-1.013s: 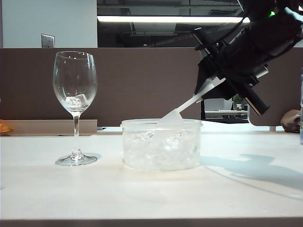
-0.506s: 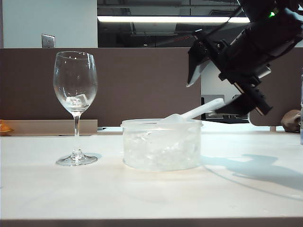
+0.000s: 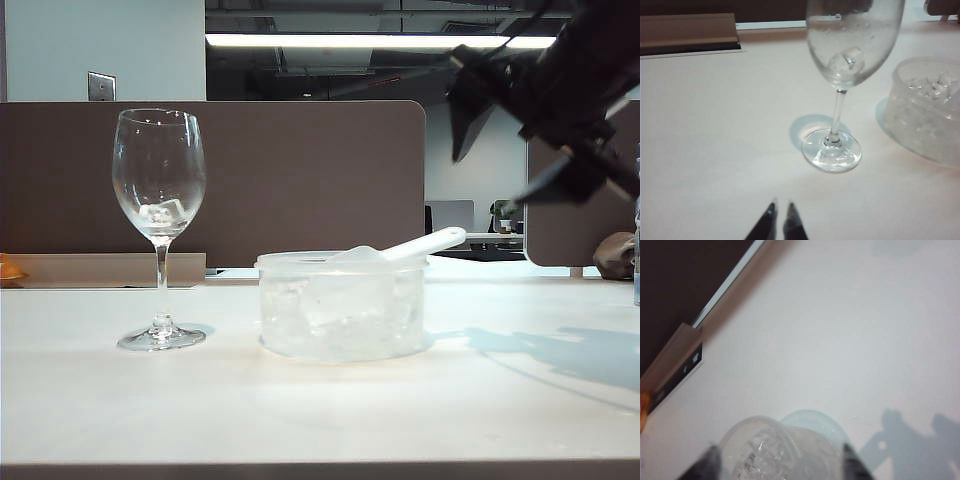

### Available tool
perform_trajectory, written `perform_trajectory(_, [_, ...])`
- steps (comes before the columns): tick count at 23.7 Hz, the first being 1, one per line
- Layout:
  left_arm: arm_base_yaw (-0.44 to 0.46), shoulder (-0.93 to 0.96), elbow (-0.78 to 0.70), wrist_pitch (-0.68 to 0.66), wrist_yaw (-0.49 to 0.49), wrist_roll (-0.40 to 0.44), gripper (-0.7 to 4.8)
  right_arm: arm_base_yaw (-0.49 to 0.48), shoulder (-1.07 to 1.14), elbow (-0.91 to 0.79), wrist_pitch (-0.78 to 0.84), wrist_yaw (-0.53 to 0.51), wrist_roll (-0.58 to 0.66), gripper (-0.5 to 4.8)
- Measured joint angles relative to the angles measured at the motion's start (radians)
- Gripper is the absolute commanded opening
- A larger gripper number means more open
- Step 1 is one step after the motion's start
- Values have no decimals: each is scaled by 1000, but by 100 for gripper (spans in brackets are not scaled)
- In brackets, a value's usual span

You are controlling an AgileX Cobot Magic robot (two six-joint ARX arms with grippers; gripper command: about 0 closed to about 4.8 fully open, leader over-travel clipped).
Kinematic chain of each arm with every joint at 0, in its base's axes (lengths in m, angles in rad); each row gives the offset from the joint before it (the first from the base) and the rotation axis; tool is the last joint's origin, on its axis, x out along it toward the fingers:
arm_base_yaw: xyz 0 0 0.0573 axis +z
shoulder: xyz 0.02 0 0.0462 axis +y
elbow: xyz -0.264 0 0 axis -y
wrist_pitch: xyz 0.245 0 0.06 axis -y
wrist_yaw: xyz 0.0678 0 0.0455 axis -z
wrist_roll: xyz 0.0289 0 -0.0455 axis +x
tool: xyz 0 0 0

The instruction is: Pick up an ice shovel filled with ice cubes and pour the ice from the shovel into the glass.

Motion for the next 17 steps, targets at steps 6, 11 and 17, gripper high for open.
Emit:
perform_trajectory(6, [79, 0, 0, 0, 1, 0, 29, 0, -122, 0, -145, 102, -238, 22])
perform_trajectory(11, [123, 0, 0, 0, 0, 0, 29, 0, -182, -3, -198, 119, -336, -1])
perform_trajectory(17, [132, 0, 0, 0, 0, 0, 29, 0, -270, -3, -219, 119, -484, -1])
